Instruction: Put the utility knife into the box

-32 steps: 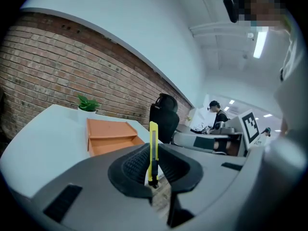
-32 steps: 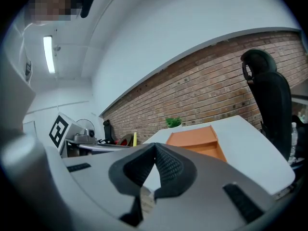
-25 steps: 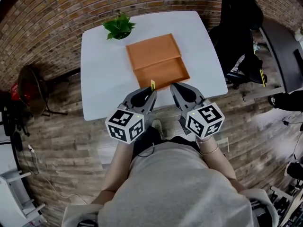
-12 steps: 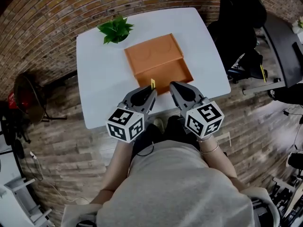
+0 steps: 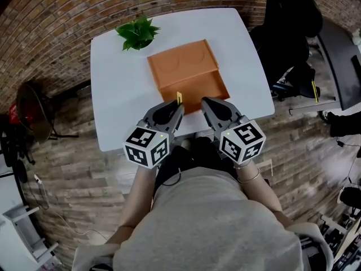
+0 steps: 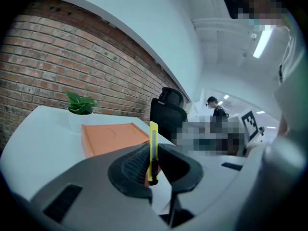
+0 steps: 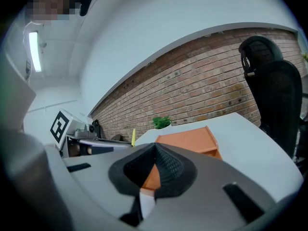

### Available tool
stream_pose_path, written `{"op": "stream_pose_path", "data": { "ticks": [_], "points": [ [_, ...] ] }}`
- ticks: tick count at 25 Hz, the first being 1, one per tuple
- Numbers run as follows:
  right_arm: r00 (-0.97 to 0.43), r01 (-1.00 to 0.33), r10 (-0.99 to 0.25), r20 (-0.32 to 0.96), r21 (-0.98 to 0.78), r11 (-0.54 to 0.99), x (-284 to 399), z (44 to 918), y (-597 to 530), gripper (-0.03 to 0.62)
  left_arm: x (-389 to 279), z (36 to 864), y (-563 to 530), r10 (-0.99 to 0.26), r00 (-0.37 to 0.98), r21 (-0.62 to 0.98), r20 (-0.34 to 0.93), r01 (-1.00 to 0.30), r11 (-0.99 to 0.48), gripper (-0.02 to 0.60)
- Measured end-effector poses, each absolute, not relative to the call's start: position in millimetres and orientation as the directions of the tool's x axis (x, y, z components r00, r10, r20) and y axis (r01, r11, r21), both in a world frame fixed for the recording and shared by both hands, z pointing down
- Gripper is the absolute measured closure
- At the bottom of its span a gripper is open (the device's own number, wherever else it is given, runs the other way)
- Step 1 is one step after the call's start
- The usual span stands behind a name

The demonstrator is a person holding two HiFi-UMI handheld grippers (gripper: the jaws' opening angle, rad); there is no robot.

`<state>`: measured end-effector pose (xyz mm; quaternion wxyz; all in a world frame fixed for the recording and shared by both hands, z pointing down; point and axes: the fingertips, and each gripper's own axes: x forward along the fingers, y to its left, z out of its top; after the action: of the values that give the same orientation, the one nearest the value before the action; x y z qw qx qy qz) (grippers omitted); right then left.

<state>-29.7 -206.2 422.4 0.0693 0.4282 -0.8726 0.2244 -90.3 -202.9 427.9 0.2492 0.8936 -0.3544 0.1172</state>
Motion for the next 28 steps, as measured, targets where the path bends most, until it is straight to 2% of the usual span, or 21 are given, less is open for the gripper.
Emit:
{"op": "stream_pose_path", "data": {
  "ticks": [10,18,28],
  "points": [
    [-0.622,-0.776,-0.707,0.336,-0.381,0.503,3,434,-223,0.595,-75,436,-226,-0.595,0.682,0.342,0.424,-0.729,-0.592,0.532],
    [-0.620,-0.777,-0.700,0.355,-0.405,0.483,14,448,-236,0.595,-71,454,-239,-0.559,0.622,0.138,0.548,-0.726,-0.673,0.532],
    [-0.643,-0.760,-0.669,0.372,-0.420,0.496,19,462,-246,0.595,-62,481,-257,-0.526,0.553,0.031,0.645,-0.708,-0.706,0.532]
  ]
}}
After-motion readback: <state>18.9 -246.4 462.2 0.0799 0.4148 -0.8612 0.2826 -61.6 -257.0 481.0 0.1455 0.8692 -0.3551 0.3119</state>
